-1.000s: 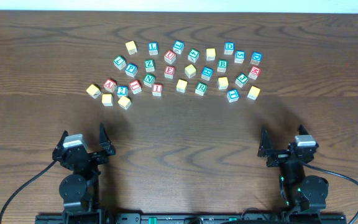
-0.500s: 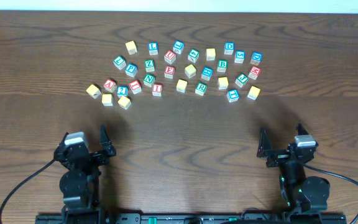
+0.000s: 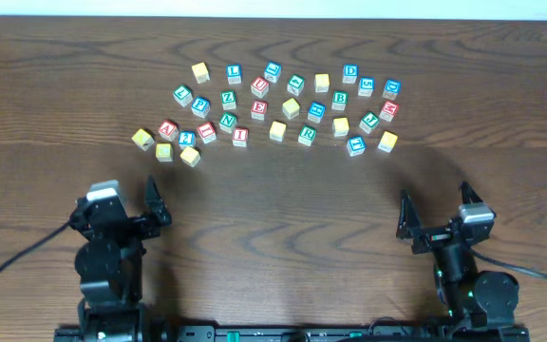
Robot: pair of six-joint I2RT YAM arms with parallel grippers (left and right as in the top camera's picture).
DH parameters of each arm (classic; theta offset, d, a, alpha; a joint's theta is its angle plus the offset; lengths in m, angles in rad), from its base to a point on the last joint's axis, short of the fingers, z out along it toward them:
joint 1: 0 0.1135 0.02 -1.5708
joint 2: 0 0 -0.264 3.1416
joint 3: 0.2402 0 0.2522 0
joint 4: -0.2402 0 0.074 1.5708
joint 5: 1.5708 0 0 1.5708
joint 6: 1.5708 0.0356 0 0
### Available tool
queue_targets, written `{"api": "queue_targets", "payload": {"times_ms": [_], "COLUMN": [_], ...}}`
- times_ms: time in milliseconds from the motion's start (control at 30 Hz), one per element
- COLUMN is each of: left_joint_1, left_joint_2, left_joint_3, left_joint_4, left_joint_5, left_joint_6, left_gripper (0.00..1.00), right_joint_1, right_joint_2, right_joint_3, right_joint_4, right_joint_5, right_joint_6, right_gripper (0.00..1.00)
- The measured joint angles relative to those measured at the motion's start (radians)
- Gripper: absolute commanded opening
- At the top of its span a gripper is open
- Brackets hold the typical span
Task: Spell out NEURIPS
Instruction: 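Raise both grippers and move them over the block cluster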
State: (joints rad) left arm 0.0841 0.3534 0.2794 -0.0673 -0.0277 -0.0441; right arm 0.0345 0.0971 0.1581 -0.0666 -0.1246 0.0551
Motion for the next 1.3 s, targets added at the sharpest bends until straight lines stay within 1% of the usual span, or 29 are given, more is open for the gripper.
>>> {"api": "queue_targets", "payload": {"times_ms": [133,267,500,767,900,967,1067,1167,1233,1300], "left_joint_1": [0.0,0.0,0.0,0.0,0.0,0.0,0.0,-0.003,-0.011,-0.026], "left_joint_2": [0.102,0.205,0.42,0.69,0.831,0.912,1.04,1.168,1.272,1.348], "left_joint_3": [0.089,0.198,0.438,0.755,0.926,1.027,1.185,1.337,1.457,1.54], "left_joint_4": [-0.024,-0.081,-0.209,-0.426,-0.523,-0.574,-0.682,-0.791,-0.871,-0.912], "left_joint_5": [0.007,0.035,0.106,0.137,0.166,0.187,0.229,0.269,0.29,0.298], "left_joint_6": [0.0,0.0,0.0,0.002,0.021,0.026,0.042,0.057,0.068,0.073], "left_gripper": [0.98,0.97,0.98,0.98,0.98,0.98,0.98,0.98,0.97,0.98], "right_joint_1": [0.0,0.0,0.0,0.0,0.0,0.0,0.0,0.0,0.0,0.0], "right_joint_2": [0.124,0.265,0.536,0.841,0.982,1.056,1.172,1.296,1.352,1.414], "right_joint_3": [0.077,0.177,0.429,0.747,0.903,0.983,1.107,1.242,1.306,1.375], "right_joint_4": [-0.003,-0.016,-0.102,-0.291,-0.394,-0.441,-0.514,-0.621,-0.675,-0.733], "right_joint_5": [-0.028,-0.052,-0.106,-0.188,-0.205,-0.213,-0.236,-0.257,-0.262,-0.267], "right_joint_6": [0.0,0.0,0.0,0.0,0.0,-0.002,-0.017,-0.028,-0.034,-0.037], "right_gripper": [0.99,0.99,0.99,0.99,0.99,0.99,0.99,0.99,0.99,0.99]}}
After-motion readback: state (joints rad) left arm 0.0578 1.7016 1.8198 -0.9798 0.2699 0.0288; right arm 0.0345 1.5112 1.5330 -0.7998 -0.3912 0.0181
